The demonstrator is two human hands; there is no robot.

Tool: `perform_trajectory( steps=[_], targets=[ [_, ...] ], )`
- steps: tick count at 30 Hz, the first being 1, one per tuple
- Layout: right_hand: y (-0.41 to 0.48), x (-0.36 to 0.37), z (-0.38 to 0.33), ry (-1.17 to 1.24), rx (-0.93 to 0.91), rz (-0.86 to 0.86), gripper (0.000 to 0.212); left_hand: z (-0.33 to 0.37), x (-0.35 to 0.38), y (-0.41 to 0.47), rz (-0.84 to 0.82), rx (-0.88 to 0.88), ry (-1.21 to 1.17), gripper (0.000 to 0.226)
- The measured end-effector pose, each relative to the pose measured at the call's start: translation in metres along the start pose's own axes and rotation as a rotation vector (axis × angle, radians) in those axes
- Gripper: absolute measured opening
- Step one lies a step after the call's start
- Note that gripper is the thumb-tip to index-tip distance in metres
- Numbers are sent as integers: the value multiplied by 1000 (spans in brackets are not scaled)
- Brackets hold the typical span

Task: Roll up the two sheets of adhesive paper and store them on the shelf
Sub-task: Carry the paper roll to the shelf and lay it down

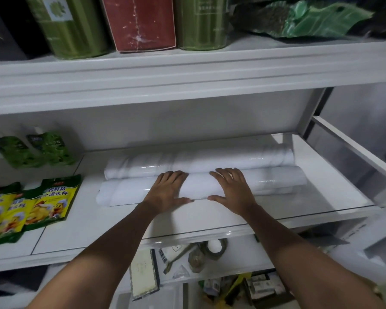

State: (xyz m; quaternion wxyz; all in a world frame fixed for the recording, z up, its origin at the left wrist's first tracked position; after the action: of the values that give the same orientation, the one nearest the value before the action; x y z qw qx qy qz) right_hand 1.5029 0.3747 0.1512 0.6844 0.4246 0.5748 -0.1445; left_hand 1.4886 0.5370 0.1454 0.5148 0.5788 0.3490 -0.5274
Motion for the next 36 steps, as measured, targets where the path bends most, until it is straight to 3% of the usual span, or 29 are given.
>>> perform_trajectory(
  steps=[5,11,21,28,36],
  targets=[
    [-10,-11,-5,5,-2,-7,75,8,-11,-10,17,17,4,87],
    [-23,-30,-11,-25,-5,36,74,20,-20,-21,6,12,85,78],
    [-49,-42,-32,-26,15,-25,74,39,-27,-55,-68,-3,106,88],
    [-67,-48,-45,-48,14,-57,78,54,-50,-85,77,101,99,86],
    [-78,-53,-56,-86,-25,-58,86,55,-42,-95,-13,49,155,93]
  ],
)
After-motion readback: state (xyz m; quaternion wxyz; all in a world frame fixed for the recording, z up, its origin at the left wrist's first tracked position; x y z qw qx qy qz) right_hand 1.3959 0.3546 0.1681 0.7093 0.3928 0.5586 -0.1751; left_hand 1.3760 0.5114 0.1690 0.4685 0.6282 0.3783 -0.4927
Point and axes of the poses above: each hand's wrist, its own y-axis towards the middle knuckle, its own x-axis out of the palm, z = x × y, the point moved 10 cm from there along y, towards the middle knuckle, and after that the axes turned 7 degrees about -x, right-handed, at the moved point
